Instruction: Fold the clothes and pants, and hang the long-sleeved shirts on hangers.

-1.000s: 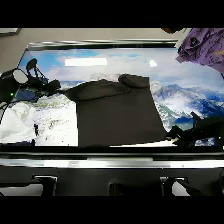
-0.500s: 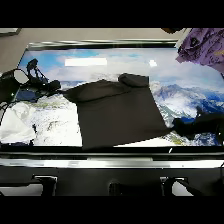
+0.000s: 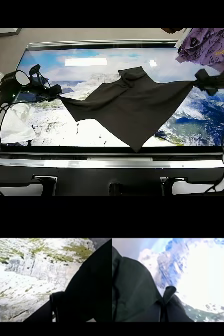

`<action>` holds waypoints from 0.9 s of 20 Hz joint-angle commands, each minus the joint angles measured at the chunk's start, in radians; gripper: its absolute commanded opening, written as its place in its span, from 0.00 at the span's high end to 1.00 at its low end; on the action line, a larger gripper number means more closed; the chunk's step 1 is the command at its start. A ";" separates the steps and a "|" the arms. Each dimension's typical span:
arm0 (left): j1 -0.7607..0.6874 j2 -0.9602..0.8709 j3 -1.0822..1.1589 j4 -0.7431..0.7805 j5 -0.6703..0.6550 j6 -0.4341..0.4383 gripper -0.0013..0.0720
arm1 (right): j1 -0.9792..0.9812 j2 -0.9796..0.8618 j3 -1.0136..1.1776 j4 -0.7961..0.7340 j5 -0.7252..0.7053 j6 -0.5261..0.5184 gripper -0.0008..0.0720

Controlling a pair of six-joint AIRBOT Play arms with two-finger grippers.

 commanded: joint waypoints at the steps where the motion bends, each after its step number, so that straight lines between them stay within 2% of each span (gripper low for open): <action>1: -0.010 -0.001 -0.046 0.000 -0.023 -0.011 0.96 | 0.081 -0.125 0.144 0.003 0.001 0.064 0.93; 2: -0.016 -0.001 -0.059 0.000 -0.023 -0.013 0.96 | 0.112 -0.140 0.144 -0.014 -0.019 0.073 0.93; 3: -0.019 -0.001 -0.066 0.000 -0.023 -0.021 0.96 | 0.133 -0.145 0.144 -0.030 -0.042 0.073 0.86; 4: -0.019 0.000 -0.067 0.000 -0.023 -0.029 0.96 | 0.138 -0.142 0.145 -0.035 -0.069 0.072 0.73; 5: -0.019 0.000 -0.066 0.000 -0.023 -0.030 0.96 | 0.128 -0.130 0.146 -0.036 -0.118 0.069 0.65; 7: -0.018 0.002 -0.064 0.000 -0.024 -0.030 0.96 | 0.078 -0.092 0.146 -0.040 -0.248 -0.022 0.60; 8: -0.018 0.003 -0.064 0.000 -0.024 -0.030 0.96 | 0.046 -0.071 0.144 -0.052 -0.323 -0.066 0.48; 9: -0.018 0.004 -0.064 0.000 -0.025 -0.030 0.96 | 0.007 -0.043 0.129 -0.076 -0.397 -0.106 0.47; 10: -0.018 0.005 -0.064 0.000 -0.024 -0.030 0.95 | -0.036 -0.002 0.081 -0.067 -0.409 -0.093 0.47; 14: -0.018 0.004 -0.064 0.000 -0.024 -0.030 0.96 | -0.087 0.289 -0.412 0.014 -0.309 -0.123 0.45; 15: -0.018 0.004 -0.064 0.000 -0.024 -0.030 0.95 | -0.077 0.373 -0.571 0.071 -0.272 -0.123 0.33; 16: -0.018 0.004 -0.064 0.000 -0.024 -0.030 0.95 | -0.059 0.450 -0.712 0.112 -0.230 -0.121 0.28; 18: -0.018 0.004 -0.064 -0.001 -0.024 -0.030 0.95 | 0.025 0.600 -0.977 0.165 -0.138 -0.092 0.28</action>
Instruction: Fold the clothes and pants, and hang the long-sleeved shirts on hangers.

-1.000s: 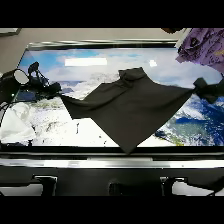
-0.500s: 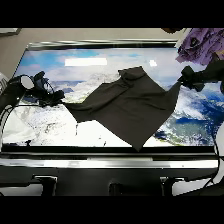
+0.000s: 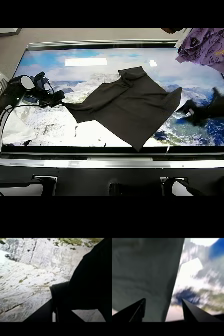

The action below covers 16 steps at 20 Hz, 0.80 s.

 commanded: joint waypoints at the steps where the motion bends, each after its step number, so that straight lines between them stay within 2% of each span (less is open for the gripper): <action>1: -0.001 0.001 0.000 0.000 0.000 -0.001 0.95 | 0.113 0.257 -0.447 0.108 0.145 0.042 0.28; 5: -0.001 0.001 0.000 0.000 0.000 -0.001 0.96 | 0.356 0.356 -0.631 0.117 0.308 0.182 0.28; 9: -0.001 0.001 0.000 0.000 0.000 0.000 0.95 | 0.547 0.298 -0.632 0.119 0.505 0.297 0.28; 11: -0.001 0.001 0.000 0.000 0.000 0.000 0.95 | 0.613 0.240 -0.631 0.150 0.581 0.318 0.30; 12: -0.001 0.000 0.000 0.000 0.001 0.000 0.95 | 0.640 0.216 -0.631 0.177 0.617 0.314 0.42; 15: 0.000 0.000 0.000 0.000 0.001 0.000 0.96 | 0.662 0.202 -0.627 0.183 0.673 0.310 0.59; 16: 0.000 0.001 0.000 0.000 0.002 0.000 0.95 | 0.657 0.202 -0.611 0.160 0.672 0.305 0.88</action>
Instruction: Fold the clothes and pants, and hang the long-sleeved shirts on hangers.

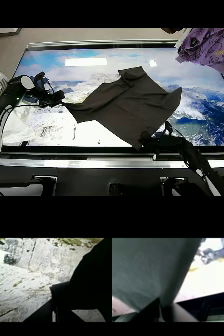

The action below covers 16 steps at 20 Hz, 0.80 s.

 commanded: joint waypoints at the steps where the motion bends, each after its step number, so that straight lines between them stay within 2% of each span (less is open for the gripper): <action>1: 0.000 0.002 0.002 0.001 0.001 0.001 0.96 | 0.028 -0.016 0.039 -0.035 0.076 0.009 0.93; 3: 0.000 0.016 0.023 0.001 0.002 0.005 0.96 | 0.028 -0.016 0.147 -0.109 0.047 0.008 0.93; 5: 0.011 0.050 0.098 0.005 0.015 0.021 0.96 | 0.028 -0.016 0.340 -0.254 -0.021 0.008 0.93; 8: 0.027 0.131 0.301 0.045 0.038 0.056 0.96 | 0.028 -0.016 0.731 -0.505 -0.201 0.006 0.93; 10: 0.028 0.208 0.457 0.091 0.058 0.093 0.96 | 0.028 -0.016 0.995 -0.613 -0.330 -0.029 0.93; 13: 0.029 0.349 0.618 0.127 0.118 0.128 0.96 | 0.028 0.001 1.344 -0.643 -0.495 -0.106 0.93; 16: 0.029 0.535 0.655 0.159 0.167 0.128 0.96 | 0.028 0.068 1.562 -0.621 -0.616 -0.127 0.93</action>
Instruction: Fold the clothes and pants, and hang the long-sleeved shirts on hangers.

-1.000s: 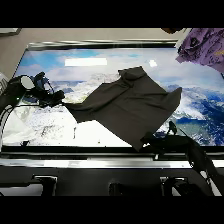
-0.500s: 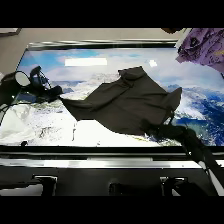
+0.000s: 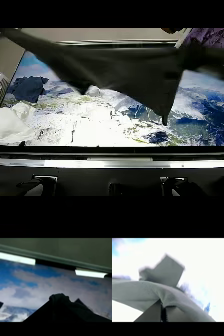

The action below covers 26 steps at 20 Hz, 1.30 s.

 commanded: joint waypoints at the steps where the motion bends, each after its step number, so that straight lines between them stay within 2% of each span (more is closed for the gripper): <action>1: 0.001 0.204 0.072 0.051 0.053 0.018 0.96 | 0.001 0.080 0.283 -0.025 -0.184 -0.047 0.93; 4: 0.001 0.350 0.072 0.077 0.040 0.017 0.96 | 0.001 0.187 0.320 -0.021 -0.206 -0.039 0.93; 7: 0.001 0.415 0.072 0.112 0.008 0.000 0.96 | 0.001 0.220 0.320 -0.022 -0.212 0.032 0.93; 12: 0.001 0.348 -0.044 0.121 -0.033 -0.024 0.96 | 0.001 0.045 0.320 -0.046 -0.280 0.034 0.93; 16: 0.001 0.130 -0.154 0.154 0.036 -0.020 0.96 | 0.001 -0.239 0.317 -0.103 -0.272 0.005 0.93; 21: -0.010 -0.288 -0.164 0.150 0.267 -0.032 0.96 | 0.001 -0.637 0.317 -0.102 -0.023 -0.002 0.93; 26: -0.052 -0.604 -0.164 0.146 0.399 -0.098 0.96 | 0.000 -0.959 0.318 -0.085 0.201 0.137 0.93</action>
